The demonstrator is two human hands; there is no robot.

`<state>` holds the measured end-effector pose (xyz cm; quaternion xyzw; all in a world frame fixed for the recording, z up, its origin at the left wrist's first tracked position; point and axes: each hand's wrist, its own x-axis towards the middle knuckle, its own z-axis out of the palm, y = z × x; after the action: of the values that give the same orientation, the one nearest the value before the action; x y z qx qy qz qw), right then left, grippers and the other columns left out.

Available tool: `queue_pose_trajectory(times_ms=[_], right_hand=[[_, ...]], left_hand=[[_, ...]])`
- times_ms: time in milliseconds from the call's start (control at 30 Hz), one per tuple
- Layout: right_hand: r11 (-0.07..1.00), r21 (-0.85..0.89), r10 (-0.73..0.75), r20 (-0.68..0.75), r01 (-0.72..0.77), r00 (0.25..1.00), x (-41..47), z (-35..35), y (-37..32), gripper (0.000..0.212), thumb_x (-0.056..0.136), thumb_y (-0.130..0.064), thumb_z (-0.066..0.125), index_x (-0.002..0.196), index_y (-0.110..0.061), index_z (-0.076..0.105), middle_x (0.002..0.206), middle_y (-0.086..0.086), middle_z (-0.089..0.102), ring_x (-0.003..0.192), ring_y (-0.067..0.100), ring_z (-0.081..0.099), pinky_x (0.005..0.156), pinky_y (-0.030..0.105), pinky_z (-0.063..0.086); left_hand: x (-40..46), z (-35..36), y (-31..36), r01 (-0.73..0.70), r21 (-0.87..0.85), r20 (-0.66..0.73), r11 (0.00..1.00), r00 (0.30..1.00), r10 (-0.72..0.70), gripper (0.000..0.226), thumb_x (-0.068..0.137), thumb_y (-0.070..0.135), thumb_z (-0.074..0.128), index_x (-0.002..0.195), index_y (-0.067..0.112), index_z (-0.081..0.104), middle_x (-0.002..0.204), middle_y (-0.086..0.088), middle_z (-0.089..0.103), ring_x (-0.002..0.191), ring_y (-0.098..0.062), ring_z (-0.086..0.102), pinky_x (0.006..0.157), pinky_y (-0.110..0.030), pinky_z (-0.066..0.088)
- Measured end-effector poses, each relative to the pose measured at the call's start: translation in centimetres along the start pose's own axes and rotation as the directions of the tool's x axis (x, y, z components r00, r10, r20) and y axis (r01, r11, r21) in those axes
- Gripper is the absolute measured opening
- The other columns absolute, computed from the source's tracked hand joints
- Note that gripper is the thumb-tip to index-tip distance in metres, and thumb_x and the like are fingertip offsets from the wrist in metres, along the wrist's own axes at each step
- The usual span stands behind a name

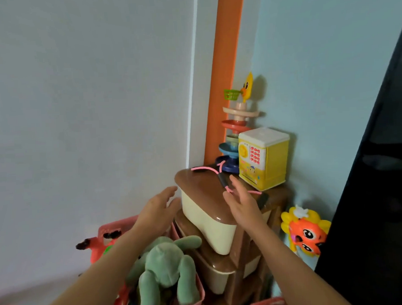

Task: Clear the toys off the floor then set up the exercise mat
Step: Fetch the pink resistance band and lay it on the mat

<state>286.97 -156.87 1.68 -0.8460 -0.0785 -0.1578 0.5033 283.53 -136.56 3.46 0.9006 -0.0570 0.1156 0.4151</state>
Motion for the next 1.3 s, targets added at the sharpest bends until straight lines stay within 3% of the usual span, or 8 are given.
queue_pose_trajectory(times_ms=[467, 767, 900, 1000, 1100, 1167, 1233, 1300], right_hand=[[0.921, -0.356, 0.205, 0.11, -0.155, 0.973, 12.3, 2.4, 5.3, 0.076, 0.088, -0.038, 0.057, 0.149, -0.025, 0.012, 0.15, 0.005, 0.033, 0.135, 0.031, 0.037, 0.108, 0.053, 0.032], [0.976, -0.213, 0.035, -0.037, -0.042, 0.999, 12.0, 2.8, 4.3, 0.053, 0.093, -0.014, 0.053, 0.143, -0.015, 0.034, 0.142, 0.007, 0.046, 0.131, 0.027, 0.044, 0.105, 0.037, 0.037], [0.994, -0.052, -0.107, -0.177, 0.099, 0.978, 10.7, 1.9, 1.2, 0.029, 0.093, -0.025, 0.054, 0.119, -0.013, 0.058, 0.106, 0.0, 0.065, 0.103, 0.017, 0.061, 0.085, 0.022, 0.048], [0.977, 0.125, -0.147, -0.207, 0.175, 0.967, 9.3, 1.2, -1.6, 0.021, 0.092, -0.03, 0.054, 0.099, -0.011, 0.063, 0.074, -0.011, 0.057, 0.072, 0.005, 0.057, 0.06, 0.003, 0.041], [0.949, 0.265, -0.129, -0.167, 0.17, 0.977, 8.0, 1.4, -3.4, 0.021, 0.091, -0.036, 0.054, 0.08, -0.019, 0.06, 0.063, -0.008, 0.054, 0.06, 0.009, 0.053, 0.055, 0.011, 0.041], [0.929, 0.352, -0.083, -0.107, 0.116, 0.991, 7.2, 2.0, -4.1, 0.025, 0.089, -0.036, 0.056, 0.069, -0.022, 0.058, 0.055, -0.009, 0.05, 0.053, 0.008, 0.047, 0.053, 0.02, 0.038], [0.898, 0.436, -0.043, -0.059, 0.064, 0.997, 6.4, 2.8, -4.7, 0.029, 0.087, -0.032, 0.059, 0.059, -0.024, 0.056, 0.047, -0.01, 0.046, 0.048, 0.007, 0.042, 0.051, 0.024, 0.034], [0.866, 0.499, -0.033, -0.017, 0.037, 0.999, 5.7, 3.6, -5.1, 0.032, 0.087, -0.026, 0.06, 0.055, -0.024, 0.056, 0.044, -0.01, 0.044, 0.043, 0.007, 0.039, 0.048, 0.022, 0.031]], left_hand=[[5.2, 2.1, -0.2, 0.106, 0.085, -0.064, 0.991, 0.993, -0.101, 0.044, 0.097, 0.026, 0.043, 0.139, 0.018, 0.04, 0.141, -0.001, 0.047, 0.126, -0.018, 0.047, 0.106, -0.031, 0.034], [5.6, 1.9, -1.3, 0.117, 0.115, -0.069, 0.986, 0.992, -0.11, 0.044, 0.097, 0.026, 0.042, 0.14, 0.018, 0.039, 0.141, -0.001, 0.047, 0.126, -0.018, 0.046, 0.105, -0.03, 0.034], [5.1, 1.6, -1.9, 0.115, 0.08, -0.069, 0.99, 0.992, -0.109, 0.046, 0.097, 0.026, 0.042, 0.142, 0.019, 0.034, 0.143, -0.002, 0.045, 0.128, -0.018, 0.045, 0.105, -0.03, 0.033], [3.8, 1.1, -2.4, 0.076, -0.053, -0.138, 0.996, 0.987, -0.083, 0.048, 0.098, 0.028, 0.038, 0.145, 0.023, 0.026, 0.145, -0.005, 0.04, 0.131, -0.02, 0.041, 0.108, -0.034, 0.032], [2.7, -0.2, -2.9, 0.025, -0.407, -0.213, 0.913, 0.969, -0.122, 0.058, 0.09, 0.057, 0.032, 0.143, 0.032, 0.029, 0.141, 0.001, 0.044, 0.129, -0.017, 0.043, 0.109, -0.04, 0.032], [3.2, -0.6, -3.9, 0.107, -0.536, -0.13, 0.837, 0.97, -0.208, 0.06, 0.084, 0.062, 0.03, 0.134, 0.031, 0.041, 0.132, 0.005, 0.051, 0.12, -0.014, 0.05, 0.098, -0.038, 0.04], [2.7, -0.9, -5.7, 0.211, -0.726, 0.012, 0.654, 0.955, -0.295, 0.038, 0.091, 0.052, 0.036, 0.107, 0.025, 0.057, 0.117, -0.003, 0.063, 0.113, -0.021, 0.056, 0.085, -0.036, 0.048], [0.8, -0.7, -5.0, 0.302, -0.773, 0.142, 0.559, 0.94, -0.311, 0.041, 0.094, 0.054, 0.032, 0.097, 0.022, 0.057, 0.095, -0.005, 0.071, 0.099, -0.023, 0.063, 0.085, -0.04, 0.048]])
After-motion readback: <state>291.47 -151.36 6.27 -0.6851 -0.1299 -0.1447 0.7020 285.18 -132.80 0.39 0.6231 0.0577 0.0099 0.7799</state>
